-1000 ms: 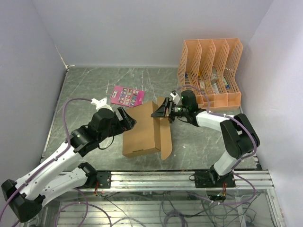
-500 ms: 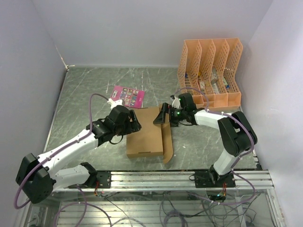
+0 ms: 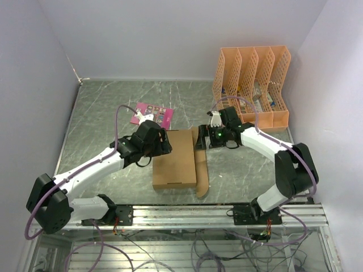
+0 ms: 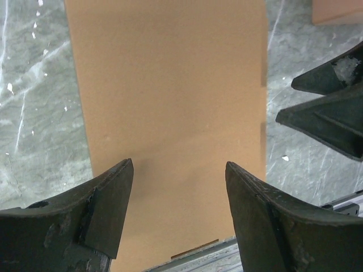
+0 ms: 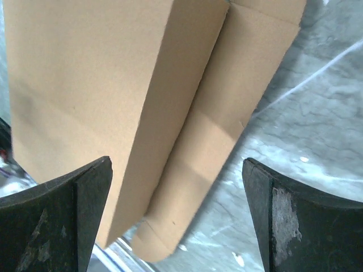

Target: Fold the paper box

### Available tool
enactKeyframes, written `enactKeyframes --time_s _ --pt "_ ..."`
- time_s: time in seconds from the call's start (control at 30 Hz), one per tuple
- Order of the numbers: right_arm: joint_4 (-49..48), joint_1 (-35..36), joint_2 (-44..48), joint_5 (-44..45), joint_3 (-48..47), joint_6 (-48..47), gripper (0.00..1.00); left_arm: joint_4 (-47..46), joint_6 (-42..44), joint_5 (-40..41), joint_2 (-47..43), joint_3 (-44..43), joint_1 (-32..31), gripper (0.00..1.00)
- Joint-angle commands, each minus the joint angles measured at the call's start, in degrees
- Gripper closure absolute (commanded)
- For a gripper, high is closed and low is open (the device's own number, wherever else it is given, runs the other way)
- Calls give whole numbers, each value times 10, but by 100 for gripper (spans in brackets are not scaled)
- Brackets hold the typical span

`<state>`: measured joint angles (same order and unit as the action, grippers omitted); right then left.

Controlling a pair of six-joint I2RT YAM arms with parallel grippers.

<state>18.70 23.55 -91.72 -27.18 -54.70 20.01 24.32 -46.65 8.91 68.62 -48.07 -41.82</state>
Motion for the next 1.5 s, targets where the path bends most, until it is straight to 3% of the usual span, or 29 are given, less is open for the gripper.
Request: enactKeyframes --time_s 0.0,0.2,0.27,0.33,0.43,0.53,0.7,1.0,1.3,1.47 --pt "65 -11 65 14 -13 -215 3 15 27 -15 3 -42 3 25" --pt "230 -17 201 -268 25 -739 6 -22 79 -85 -40 -9 4 23" --pt "231 -12 254 -302 86 -871 11 -29 79 -88 -54 12 4 22" --pt "168 17 287 -275 127 -861 30 13 63 -60 -64 19 8 21" --pt "142 83 279 -206 156 -860 73 77 55 -30 -73 30 19 13" --pt "118 144 238 -145 167 -856 98 96 58 -3 -80 35 34 2" --pt "41 188 188 -88 172 -835 100 4 73 -83 -19 46 87 1" --pt "-17 201 162 -70 164 -798 100 -85 123 -192 177 -48 101 11" --pt "-53 184 116 -7 138 -734 100 -85 154 -233 360 -229 130 14" --pt "-26 125 158 -57 144 -732 96 -60 176 -174 365 -286 146 12"
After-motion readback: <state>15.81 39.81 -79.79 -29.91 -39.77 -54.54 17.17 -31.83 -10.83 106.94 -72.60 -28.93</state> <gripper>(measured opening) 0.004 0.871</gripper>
